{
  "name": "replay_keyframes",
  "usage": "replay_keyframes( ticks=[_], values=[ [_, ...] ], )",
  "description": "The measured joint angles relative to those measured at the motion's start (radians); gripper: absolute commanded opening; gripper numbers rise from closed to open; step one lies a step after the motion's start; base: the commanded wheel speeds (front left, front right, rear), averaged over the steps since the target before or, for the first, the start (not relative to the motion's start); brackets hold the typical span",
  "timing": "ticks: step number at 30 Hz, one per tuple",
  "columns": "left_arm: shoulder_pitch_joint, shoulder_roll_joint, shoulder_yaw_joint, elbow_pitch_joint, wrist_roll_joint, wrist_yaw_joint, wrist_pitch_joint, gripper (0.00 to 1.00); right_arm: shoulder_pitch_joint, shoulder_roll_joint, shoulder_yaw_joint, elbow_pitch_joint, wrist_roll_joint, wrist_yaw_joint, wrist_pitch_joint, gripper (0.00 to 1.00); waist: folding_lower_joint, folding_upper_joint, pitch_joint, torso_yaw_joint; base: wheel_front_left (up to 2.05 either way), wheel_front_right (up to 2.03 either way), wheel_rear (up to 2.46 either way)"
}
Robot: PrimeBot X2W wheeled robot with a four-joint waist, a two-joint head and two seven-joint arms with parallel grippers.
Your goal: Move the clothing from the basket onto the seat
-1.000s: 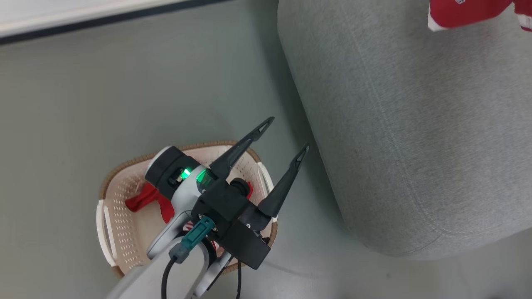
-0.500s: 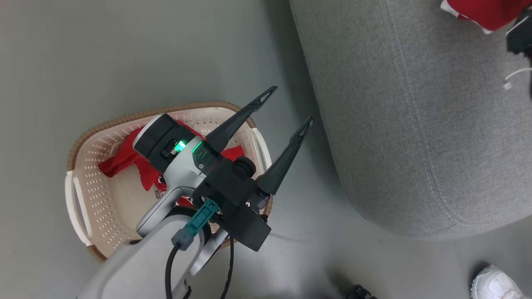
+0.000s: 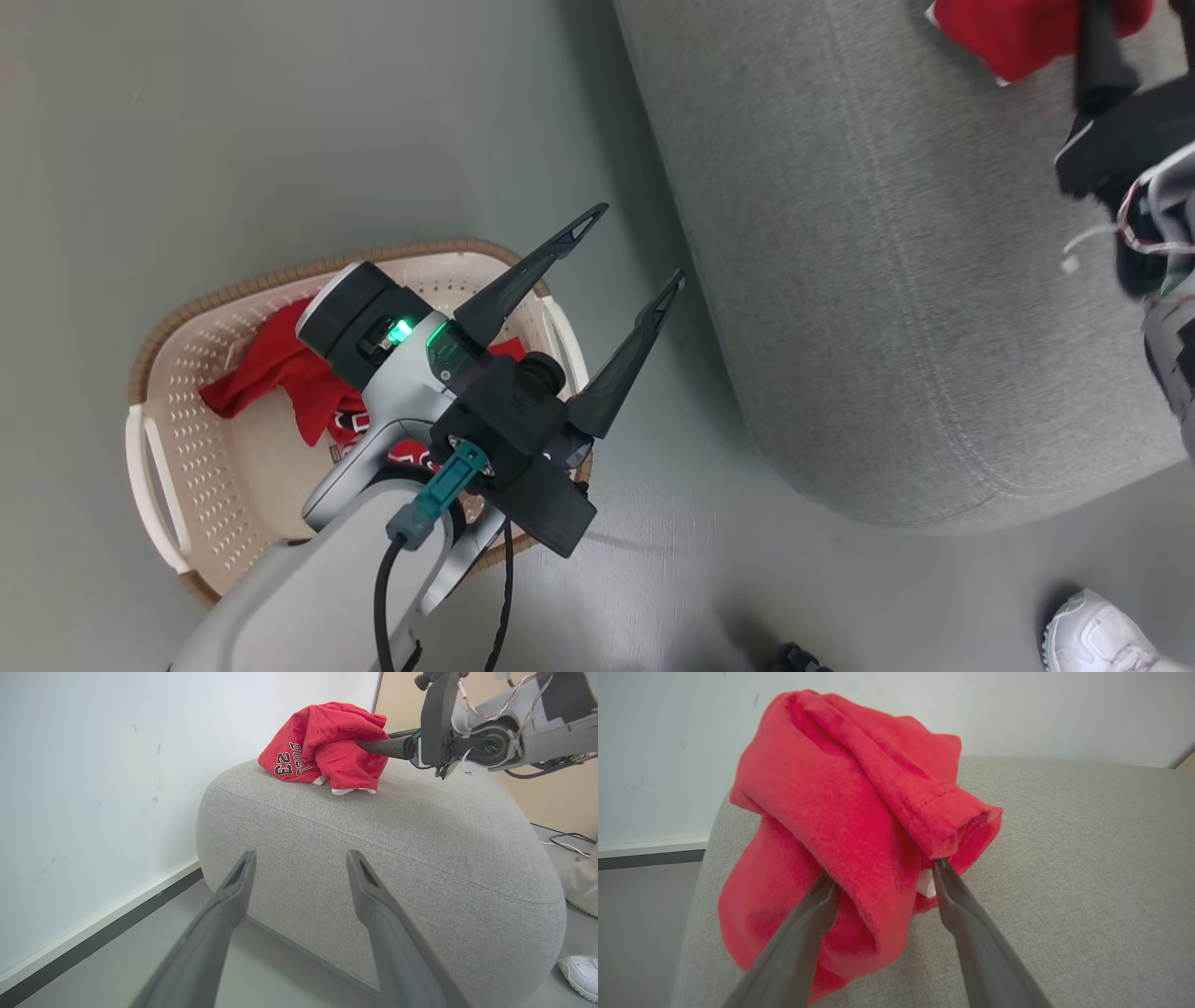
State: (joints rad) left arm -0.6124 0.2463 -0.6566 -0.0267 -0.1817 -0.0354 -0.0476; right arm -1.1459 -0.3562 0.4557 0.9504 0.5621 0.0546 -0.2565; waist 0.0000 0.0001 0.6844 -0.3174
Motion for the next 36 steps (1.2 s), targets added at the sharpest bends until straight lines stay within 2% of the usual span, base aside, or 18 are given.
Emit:
replay_keyframes(
  ticks=[9,19,28,36],
  values=[
    [0.014,-0.012,0.013,0.080,-0.021,0.002,-0.053,1.00,0.111,0.008,0.004,-0.050,-0.038,0.008,0.000,1.00,-0.0001,0.0000,-0.079,-0.009,0.00,0.00,0.00],
    [0.079,-0.026,0.075,0.158,-0.081,0.032,-0.124,1.00,0.238,0.047,0.015,-0.165,-0.072,0.009,0.000,1.00,-0.0002,-0.0003,-0.204,0.004,0.00,0.00,0.00],
    [0.170,-0.025,0.148,0.236,-0.144,0.071,-0.170,1.00,0.375,0.067,0.026,-0.275,-0.116,0.006,0.000,1.00,-0.0002,-0.0003,-0.323,0.046,0.00,0.00,0.00],
    [0.298,-0.007,0.231,0.289,-0.201,0.101,-0.193,1.00,0.563,0.098,0.015,-0.407,-0.132,-0.052,0.000,1.00,-0.0003,-0.0003,-0.443,0.106,0.00,0.00,0.00]
  ],
)
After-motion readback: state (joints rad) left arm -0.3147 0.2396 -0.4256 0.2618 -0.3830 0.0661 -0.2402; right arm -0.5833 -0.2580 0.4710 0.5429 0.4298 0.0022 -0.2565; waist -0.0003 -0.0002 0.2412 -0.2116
